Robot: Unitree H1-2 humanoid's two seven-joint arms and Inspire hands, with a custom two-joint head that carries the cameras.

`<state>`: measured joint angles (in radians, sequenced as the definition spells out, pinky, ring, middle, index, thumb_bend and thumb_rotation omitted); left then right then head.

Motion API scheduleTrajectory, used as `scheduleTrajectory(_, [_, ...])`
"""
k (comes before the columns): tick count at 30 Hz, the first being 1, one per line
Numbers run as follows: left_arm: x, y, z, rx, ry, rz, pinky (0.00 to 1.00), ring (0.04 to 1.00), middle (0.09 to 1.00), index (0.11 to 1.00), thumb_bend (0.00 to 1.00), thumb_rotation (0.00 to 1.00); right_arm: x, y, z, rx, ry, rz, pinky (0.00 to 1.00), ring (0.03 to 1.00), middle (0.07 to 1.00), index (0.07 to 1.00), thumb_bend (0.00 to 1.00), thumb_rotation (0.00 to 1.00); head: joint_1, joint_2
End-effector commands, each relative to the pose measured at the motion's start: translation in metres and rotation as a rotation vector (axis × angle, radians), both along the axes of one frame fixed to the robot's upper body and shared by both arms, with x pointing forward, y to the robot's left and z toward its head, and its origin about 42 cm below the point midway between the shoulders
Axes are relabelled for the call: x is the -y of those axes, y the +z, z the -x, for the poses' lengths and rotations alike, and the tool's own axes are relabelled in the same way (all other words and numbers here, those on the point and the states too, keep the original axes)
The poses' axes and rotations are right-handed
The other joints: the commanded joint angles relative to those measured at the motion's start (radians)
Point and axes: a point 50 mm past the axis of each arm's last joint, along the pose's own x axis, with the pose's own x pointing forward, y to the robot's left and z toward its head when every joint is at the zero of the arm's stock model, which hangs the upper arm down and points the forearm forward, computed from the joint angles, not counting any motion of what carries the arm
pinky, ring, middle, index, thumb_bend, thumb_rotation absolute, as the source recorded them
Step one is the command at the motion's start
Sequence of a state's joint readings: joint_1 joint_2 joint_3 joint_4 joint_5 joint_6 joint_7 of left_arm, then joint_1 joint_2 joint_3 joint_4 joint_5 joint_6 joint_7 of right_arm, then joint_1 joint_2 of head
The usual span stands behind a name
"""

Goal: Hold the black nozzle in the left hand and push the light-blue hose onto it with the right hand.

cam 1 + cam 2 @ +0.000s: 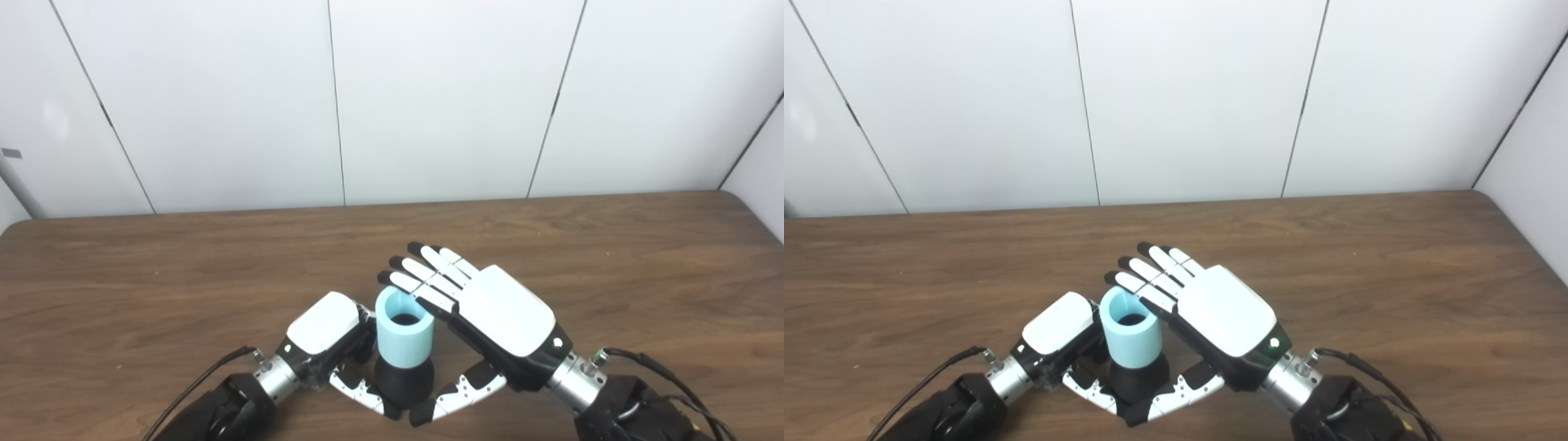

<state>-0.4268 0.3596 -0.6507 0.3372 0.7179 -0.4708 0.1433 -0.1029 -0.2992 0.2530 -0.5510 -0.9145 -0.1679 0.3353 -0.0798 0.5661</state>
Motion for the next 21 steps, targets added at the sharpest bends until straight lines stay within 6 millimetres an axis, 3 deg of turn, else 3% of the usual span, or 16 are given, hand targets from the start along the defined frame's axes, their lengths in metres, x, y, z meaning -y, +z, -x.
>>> scheduleTrajectory(1, [0.001, -0.044, 0.030, -0.128, -0.010, -0.062, 0.16, 0.219, 0.389, 0.497, 0.52, 0.00, 0.000, 0.008, 0.003, 0.027, 0.014, -0.015, 1.00, 1.000, 0.996, 0.961, 0.90, 0.95, -0.001, 0.001])
scheduleTrajectory(10, [0.002, -0.045, 0.031, -0.126, -0.009, -0.059, 0.18, 0.241, 0.396, 0.504, 0.52, 0.00, 0.002, 0.014, 0.002, -0.007, -0.065, -0.051, 1.00, 1.000, 1.000, 1.000, 0.96, 0.95, 0.000, -0.001])
scheduleTrajectory(21, [0.001, -0.045, 0.031, -0.127, -0.011, -0.057, 0.17, 0.232, 0.392, 0.501, 0.52, 0.00, 0.001, 0.029, 0.005, 0.114, -0.048, -0.149, 1.00, 1.000, 1.000, 1.000, 0.97, 0.96, 0.000, 0.001])
